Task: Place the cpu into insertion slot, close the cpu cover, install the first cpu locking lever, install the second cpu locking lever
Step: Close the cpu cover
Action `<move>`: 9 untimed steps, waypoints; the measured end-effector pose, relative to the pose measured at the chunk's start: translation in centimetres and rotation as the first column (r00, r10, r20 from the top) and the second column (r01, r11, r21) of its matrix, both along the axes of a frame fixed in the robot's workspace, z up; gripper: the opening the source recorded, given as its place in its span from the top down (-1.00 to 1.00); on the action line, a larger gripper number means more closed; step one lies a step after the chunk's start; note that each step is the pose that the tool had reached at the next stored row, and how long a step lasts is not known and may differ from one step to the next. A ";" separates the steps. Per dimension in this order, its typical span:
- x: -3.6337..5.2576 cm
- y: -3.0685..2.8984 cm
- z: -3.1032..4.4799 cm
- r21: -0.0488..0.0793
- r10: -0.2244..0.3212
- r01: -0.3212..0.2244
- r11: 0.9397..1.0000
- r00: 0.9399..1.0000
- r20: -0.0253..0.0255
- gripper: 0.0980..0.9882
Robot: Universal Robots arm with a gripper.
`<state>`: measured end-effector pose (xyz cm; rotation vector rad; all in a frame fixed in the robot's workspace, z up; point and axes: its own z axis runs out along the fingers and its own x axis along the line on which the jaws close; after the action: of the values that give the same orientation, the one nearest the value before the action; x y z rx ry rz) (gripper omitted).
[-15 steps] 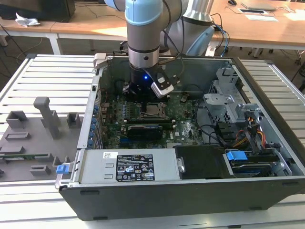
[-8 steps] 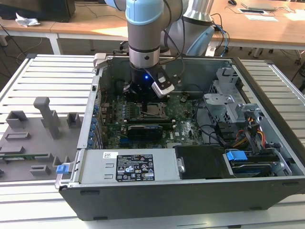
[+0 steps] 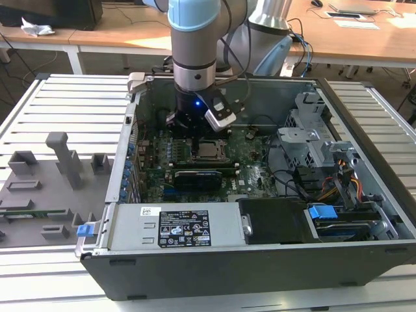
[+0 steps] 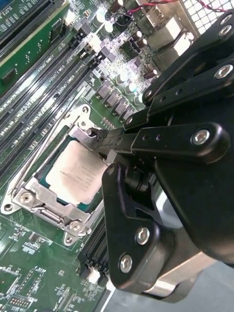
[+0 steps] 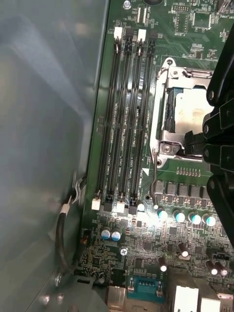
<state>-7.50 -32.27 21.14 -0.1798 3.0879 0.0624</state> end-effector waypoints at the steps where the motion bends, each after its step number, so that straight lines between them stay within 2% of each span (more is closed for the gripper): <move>1: -0.01 -0.01 -0.09 0.000 0.001 -0.001 1.000 1.000 0.000 0.98; 9: 0.10 -0.05 -0.47 0.002 0.008 -0.008 1.000 1.000 0.000 0.98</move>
<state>-7.41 -32.31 20.67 -0.1925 3.0873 0.0655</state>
